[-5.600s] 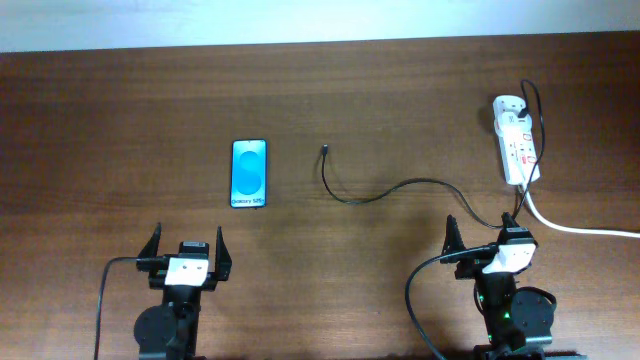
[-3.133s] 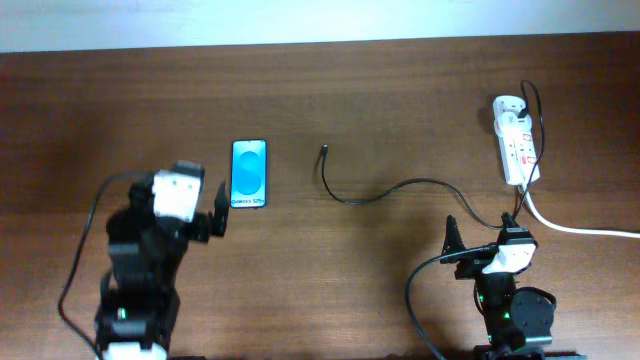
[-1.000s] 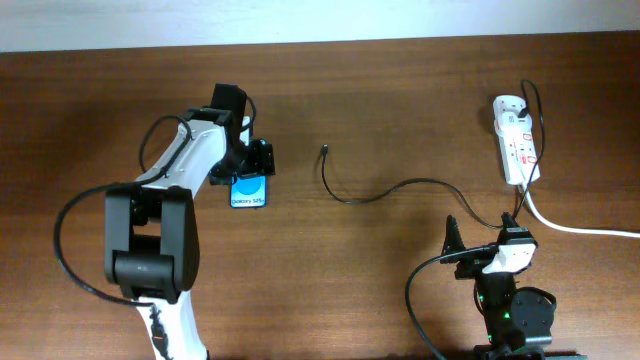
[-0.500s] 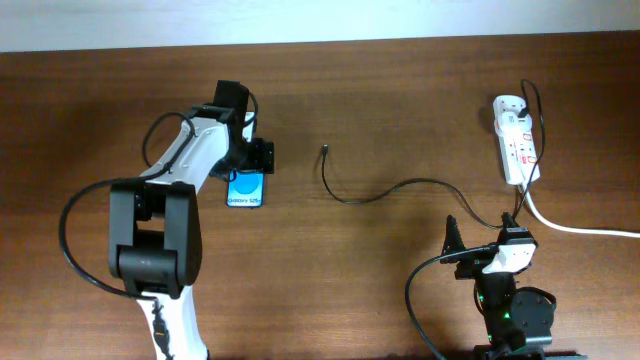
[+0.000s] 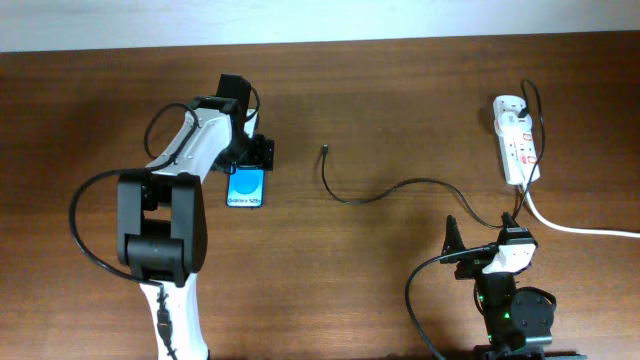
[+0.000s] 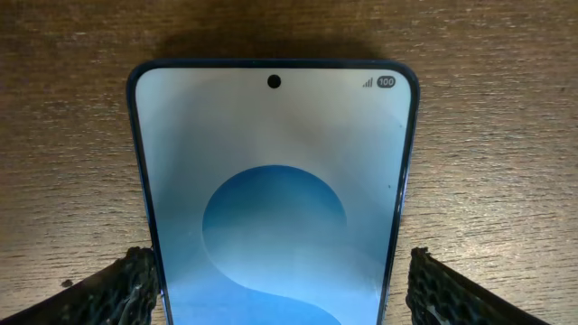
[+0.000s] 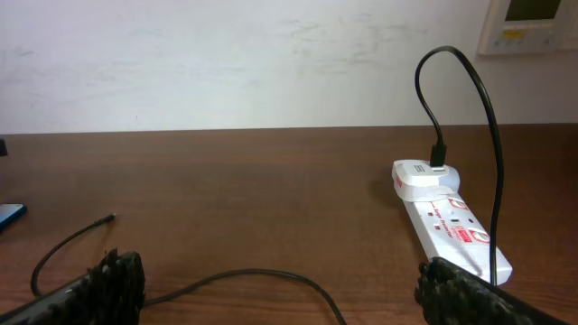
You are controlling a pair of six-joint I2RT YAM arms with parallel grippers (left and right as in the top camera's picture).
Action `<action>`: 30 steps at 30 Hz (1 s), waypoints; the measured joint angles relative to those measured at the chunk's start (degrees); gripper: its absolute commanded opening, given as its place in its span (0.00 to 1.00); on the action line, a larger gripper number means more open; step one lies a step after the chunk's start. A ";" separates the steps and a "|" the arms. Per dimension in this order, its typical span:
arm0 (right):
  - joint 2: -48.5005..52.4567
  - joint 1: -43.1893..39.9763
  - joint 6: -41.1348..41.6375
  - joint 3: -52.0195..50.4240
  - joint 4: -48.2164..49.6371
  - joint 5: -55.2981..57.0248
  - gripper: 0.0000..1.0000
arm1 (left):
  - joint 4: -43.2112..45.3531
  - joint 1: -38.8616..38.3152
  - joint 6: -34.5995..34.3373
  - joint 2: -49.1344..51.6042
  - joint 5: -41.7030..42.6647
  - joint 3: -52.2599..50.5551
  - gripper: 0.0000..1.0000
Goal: Plug charger to phone and switch on socket
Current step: 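Grasp the phone's bottom edge with the left gripper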
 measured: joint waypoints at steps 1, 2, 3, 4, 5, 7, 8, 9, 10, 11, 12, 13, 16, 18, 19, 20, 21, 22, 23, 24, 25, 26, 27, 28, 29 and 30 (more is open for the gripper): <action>0.00 0.00 -0.02 0.00 0.00 0.02 0.99 | 0.00 0.00 0.00 0.00 0.00 -0.02 0.90; 0.00 0.00 -0.02 0.00 0.00 0.00 0.99 | 0.02 0.00 0.00 0.00 0.13 -0.13 0.90; 0.00 0.00 -0.02 0.00 0.00 0.02 0.98 | 0.09 0.00 0.02 0.00 0.15 -0.17 0.90; 0.00 0.00 0.00 0.00 0.00 0.02 0.98 | 0.11 0.00 0.02 0.00 0.17 -0.44 0.89; 0.00 0.00 -0.02 0.00 0.00 0.02 0.99 | 0.00 0.00 0.15 0.00 0.11 -0.83 0.89; 0.00 0.00 -0.02 0.00 0.00 0.02 0.98 | 0.15 -0.13 0.22 -0.04 -0.07 -1.11 0.88; 0.00 0.00 0.00 0.00 0.00 0.02 0.99 | 0.09 -0.28 0.37 -0.04 -0.24 -1.20 0.86; 0.00 0.00 -0.02 0.00 0.00 0.00 0.98 | 0.02 -0.44 0.46 -0.09 -0.50 -1.29 0.86; 0.00 0.00 0.00 0.00 0.00 0.00 0.98 | -0.26 -0.63 0.61 -0.15 -0.74 -1.42 0.85; 0.00 0.00 0.00 0.00 0.00 0.02 0.98 | -0.66 -0.87 0.59 -0.15 -0.94 -1.42 0.84; 0.00 0.00 -0.02 0.00 0.00 0.02 0.98 | -1.53 -1.27 0.61 -0.15 -1.05 -1.42 0.83; 0.00 0.00 -0.02 0.00 0.00 0.00 0.98 | -2.05 -1.57 0.61 -0.15 -1.16 -1.42 0.78; 0.00 0.00 -0.02 0.00 0.00 0.02 0.98 | -2.73 -1.88 0.07 -0.26 -1.11 -1.49 0.73; 0.00 0.00 -0.02 0.00 0.00 0.02 0.99 | -2.78 -1.90 -0.55 -0.26 -1.11 -1.49 0.72; 0.00 0.00 0.00 0.00 0.00 0.02 0.98 | -2.78 -1.90 -1.01 -0.26 -1.11 -1.49 0.72; 0.00 0.00 -0.02 0.00 0.00 0.02 0.99 | -2.78 -1.92 -1.25 -0.26 -1.14 -1.49 0.70; 0.00 0.00 -0.02 0.00 0.00 0.00 0.98 | -2.75 -1.95 -1.57 -0.26 -1.11 -1.49 0.69; 0.00 0.00 0.00 0.00 0.00 0.00 0.99 | -2.75 -1.92 -1.64 -0.26 -1.14 -1.49 0.69; 0.00 0.00 0.00 0.00 0.00 0.00 0.98 | -2.75 -1.95 -1.77 -0.26 -1.14 -1.49 0.68; 0.00 0.00 0.00 0.00 0.00 0.00 0.98 | -2.78 -1.92 -1.81 -0.26 -1.11 -1.49 0.66; 0.00 0.00 -0.02 0.00 0.00 0.02 0.98 | -2.84 -1.92 -1.84 -0.26 -1.11 -1.46 0.66; 0.00 0.00 0.00 0.00 0.35 0.00 0.99 | -3.15 -1.92 -1.84 -0.26 -1.09 -1.38 0.65; 0.00 0.00 0.02 0.00 0.90 0.02 0.98 | -3.74 -1.92 -1.84 -0.26 -0.87 -1.25 0.63; 0.00 0.00 -0.02 0.00 1.31 -0.02 0.98 | -4.13 -1.92 -1.88 -0.26 -0.72 -1.14 0.60; 0.00 0.00 0.02 0.00 1.36 -0.02 0.99 | -4.76 -1.92 -2.03 -0.24 -0.24 -0.87 0.58; 0.00 0.00 0.02 -0.04 1.79 -0.04 0.99 | -5.09 -1.95 -2.08 -0.22 0.20 -0.70 0.56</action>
